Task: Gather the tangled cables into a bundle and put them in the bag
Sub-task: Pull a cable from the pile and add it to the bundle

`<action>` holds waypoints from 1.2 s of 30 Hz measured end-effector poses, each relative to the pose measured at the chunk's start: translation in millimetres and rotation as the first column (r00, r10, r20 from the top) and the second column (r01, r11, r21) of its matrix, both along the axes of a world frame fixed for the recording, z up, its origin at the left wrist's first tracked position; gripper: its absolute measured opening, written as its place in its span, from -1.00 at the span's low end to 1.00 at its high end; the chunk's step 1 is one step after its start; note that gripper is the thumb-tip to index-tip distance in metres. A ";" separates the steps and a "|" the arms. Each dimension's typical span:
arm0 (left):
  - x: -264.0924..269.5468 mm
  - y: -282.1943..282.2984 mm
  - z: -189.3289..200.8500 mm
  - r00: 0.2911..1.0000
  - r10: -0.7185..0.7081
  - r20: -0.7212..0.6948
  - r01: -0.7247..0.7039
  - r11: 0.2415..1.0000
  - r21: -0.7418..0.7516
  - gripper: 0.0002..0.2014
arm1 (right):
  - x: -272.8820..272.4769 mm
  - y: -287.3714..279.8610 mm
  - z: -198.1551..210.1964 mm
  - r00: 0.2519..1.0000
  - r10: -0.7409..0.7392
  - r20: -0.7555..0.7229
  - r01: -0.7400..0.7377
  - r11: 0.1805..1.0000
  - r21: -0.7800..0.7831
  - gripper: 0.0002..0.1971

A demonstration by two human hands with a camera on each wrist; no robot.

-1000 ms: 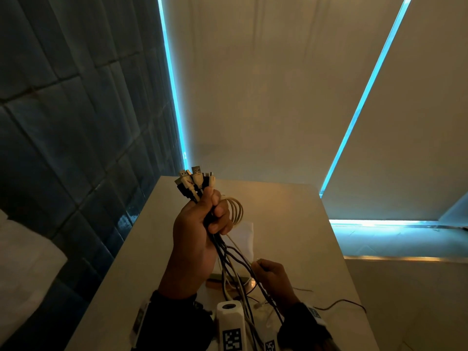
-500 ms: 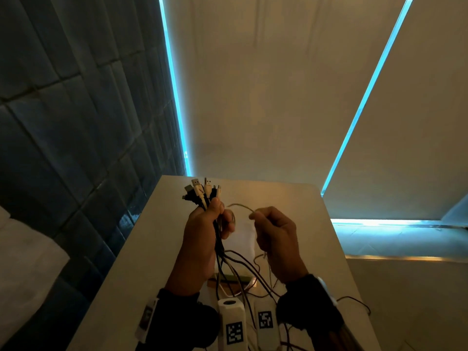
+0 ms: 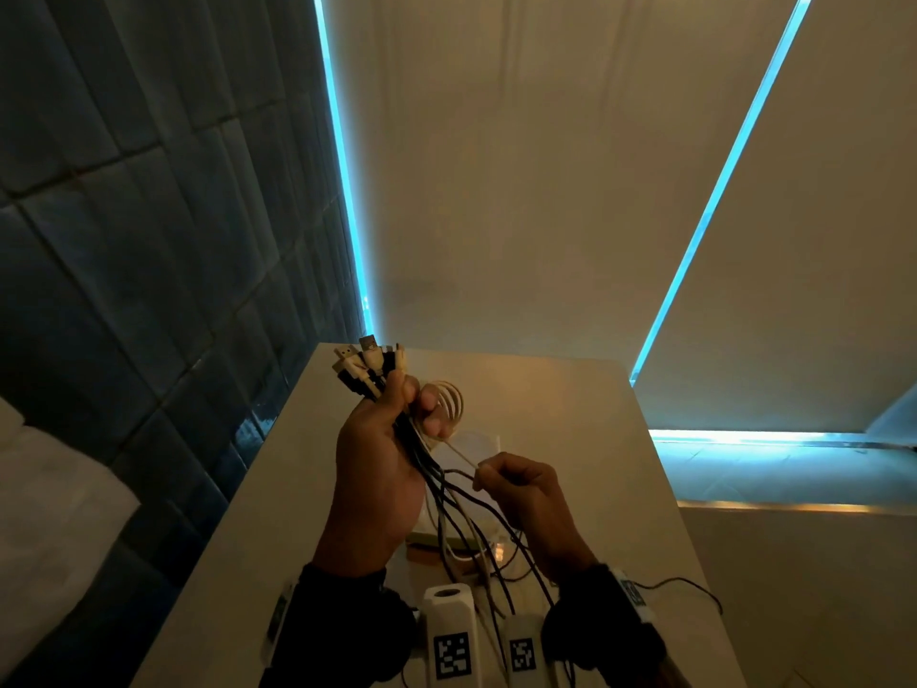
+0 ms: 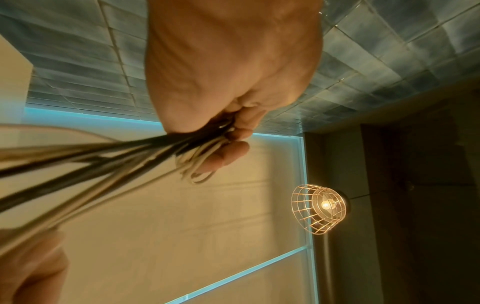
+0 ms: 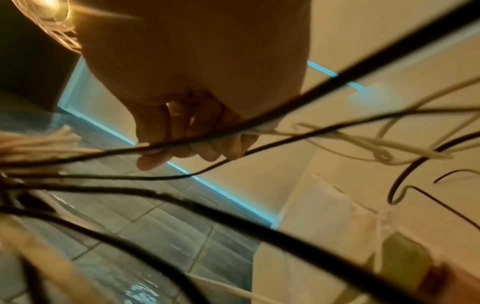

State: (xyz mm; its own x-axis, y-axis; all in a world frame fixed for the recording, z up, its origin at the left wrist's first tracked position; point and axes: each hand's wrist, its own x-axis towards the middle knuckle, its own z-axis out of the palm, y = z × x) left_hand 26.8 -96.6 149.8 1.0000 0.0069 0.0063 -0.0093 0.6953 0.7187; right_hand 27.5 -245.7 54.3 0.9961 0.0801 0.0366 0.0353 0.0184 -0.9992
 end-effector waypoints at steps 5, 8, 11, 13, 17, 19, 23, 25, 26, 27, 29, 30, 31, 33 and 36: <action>-2.5 -2.2 -0.2 0.999 -0.030 0.034 0.029 0.999 0.035 -0.74 | 6.0 -4.2 -31.3 1.000 -0.015 -0.017 0.015 0.999 -0.035 -0.77; -2.8 -0.7 2.2 0.999 -0.030 0.033 0.029 0.998 0.053 -0.72 | 6.9 -12.8 -57.3 0.996 -0.056 -0.076 0.049 0.995 -0.090 -0.78; -5.4 -4.0 2.3 0.999 -0.029 0.012 0.028 0.996 0.084 -0.71 | 5.5 -13.8 -71.7 0.991 -0.070 -0.117 0.054 0.989 -0.137 -0.76; -6.1 -4.9 2.6 0.999 -0.035 0.006 0.035 0.996 0.087 -0.71 | 7.7 -11.7 -73.6 0.991 -0.074 -0.115 0.056 0.986 -0.155 -0.75; -5.9 -1.2 5.5 0.999 -0.048 0.022 0.046 0.996 0.071 -0.74 | 14.5 -15.8 -86.8 0.988 -0.091 -0.124 0.066 0.978 -0.196 -0.75; -6.5 1.1 6.8 0.998 -0.051 0.031 0.049 0.997 0.058 -0.77 | 14.5 -19.5 -98.0 0.982 -0.113 -0.152 0.075 0.969 -0.237 -0.74; -5.6 4.5 6.1 0.998 -0.060 0.028 0.059 0.998 0.038 -0.77 | 11.5 -20.4 -111.5 0.968 -0.143 -0.206 0.070 0.942 -0.328 -0.65; -3.8 4.6 4.3 0.999 -0.053 0.008 0.053 0.997 0.064 -0.74 | 12.4 -21.1 -112.5 0.956 -0.178 -0.231 0.082 0.925 -0.371 -0.63; -2.8 4.2 3.3 0.999 -0.048 -0.007 0.048 0.995 0.089 -0.72 | 14.2 -22.2 -111.1 0.947 -0.211 -0.241 0.107 0.917 -0.384 -0.65; -2.0 3.9 2.6 0.999 -0.044 -0.023 0.047 0.992 0.118 -0.70 | 16.5 -23.2 -107.2 0.936 -0.256 -0.242 0.148 0.910 -0.388 -0.68; -0.8 4.4 1.3 0.998 -0.036 -0.058 0.045 0.984 0.173 -0.69 | 21.3 -23.6 -92.8 0.907 -0.350 -0.235 0.265 0.907 -0.327 -0.76; -0.2 4.8 1.0 0.997 -0.029 -0.076 0.044 0.980 0.196 -0.69 | 23.2 -22.7 -80.6 0.897 -0.376 -0.233 0.317 0.914 -0.253 -0.79; 0.3 4.9 0.4 0.995 -0.023 -0.097 0.043 0.976 0.214 -0.69 | 24.4 -21.5 -65.5 0.898 -0.379 -0.223 0.348 0.923 -0.165 -0.81; 1.4 3.2 -1.1 0.990 -0.006 -0.143 0.041 0.970 0.239 -0.69 | 23.4 -17.4 -31.1 0.929 -0.337 -0.151 0.340 0.940 -0.005 -0.83; 1.8 -3.1 -2.4 0.981 0.029 -0.191 0.026 0.959 0.281 -0.67 | 17.1 -9.0 11.6 0.975 -0.222 0.033 0.215 0.965 0.148 -0.84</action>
